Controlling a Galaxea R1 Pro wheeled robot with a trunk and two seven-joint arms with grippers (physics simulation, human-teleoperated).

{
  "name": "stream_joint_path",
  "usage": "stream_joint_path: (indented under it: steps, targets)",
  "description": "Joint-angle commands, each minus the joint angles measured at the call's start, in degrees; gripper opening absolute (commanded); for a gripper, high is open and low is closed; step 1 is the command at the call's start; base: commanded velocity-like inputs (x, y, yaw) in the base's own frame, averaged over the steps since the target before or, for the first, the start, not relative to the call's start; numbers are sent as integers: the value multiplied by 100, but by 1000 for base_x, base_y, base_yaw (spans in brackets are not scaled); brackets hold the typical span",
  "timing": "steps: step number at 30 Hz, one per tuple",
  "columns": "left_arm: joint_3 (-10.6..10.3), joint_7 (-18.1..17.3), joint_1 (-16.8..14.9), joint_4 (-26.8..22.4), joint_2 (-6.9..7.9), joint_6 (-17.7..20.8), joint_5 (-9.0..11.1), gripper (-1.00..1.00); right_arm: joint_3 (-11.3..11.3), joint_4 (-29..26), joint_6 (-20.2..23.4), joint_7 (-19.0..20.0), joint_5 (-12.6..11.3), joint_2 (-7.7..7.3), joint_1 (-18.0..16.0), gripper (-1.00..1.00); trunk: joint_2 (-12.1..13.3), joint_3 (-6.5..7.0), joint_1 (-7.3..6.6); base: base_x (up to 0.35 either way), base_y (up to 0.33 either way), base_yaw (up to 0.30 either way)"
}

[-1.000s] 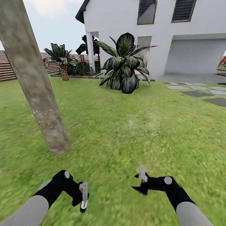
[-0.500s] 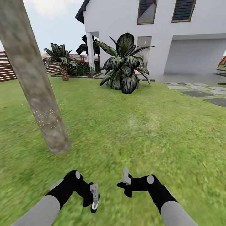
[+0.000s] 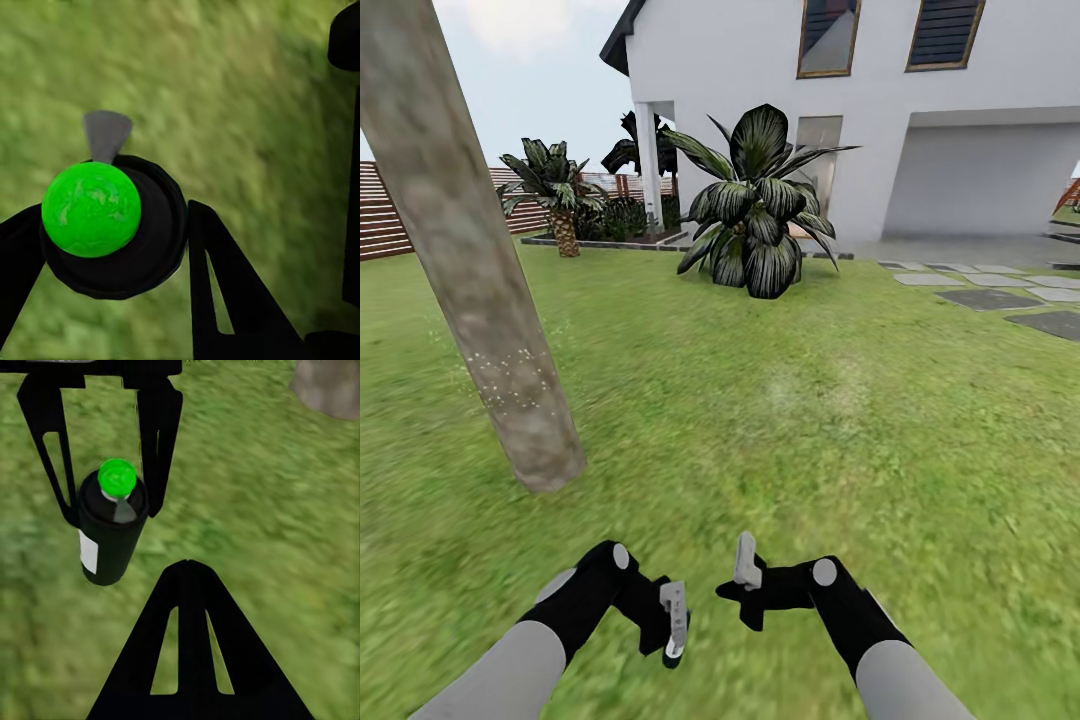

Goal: In the garden, pick up the pesticide atomizer on the floor and spray pesticide onto both trees until each tree trunk is fully covered.

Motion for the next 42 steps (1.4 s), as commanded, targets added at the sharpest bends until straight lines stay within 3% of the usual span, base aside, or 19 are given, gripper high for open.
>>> stream_joint_path:
  steps: [1, 10, 14, 30, 42]
  targets:
    - [4, -20, -2, -18, -1, 55, 0, -100, -46, -2, -32, 30, 48, 16, -4, -100, -2, -6, -1, 0, 0, 0]
    - [44, 152, -7, -36, -216, 46, 30, -100, -45, 6, -35, 22, 48, 57, -4, -100, -2, -6, -1, 0, 0, 0]
    - [40, 321, -10, -33, -289, 46, 206, -100, -45, 11, -35, 22, 50, 57, -4, -100, -2, -6, -1, 0, 0, 0]
    - [39, 345, -37, -33, -394, 46, 277, -100, -45, 7, -35, 22, 56, 57, -4, -100, -2, -6, -1, 0, 0, 0]
    - [32, 351, -31, 5, -350, 48, 254, -100, -45, 3, -35, 22, 57, 57, -4, -100, -2, -6, -1, 0, 0, 0]
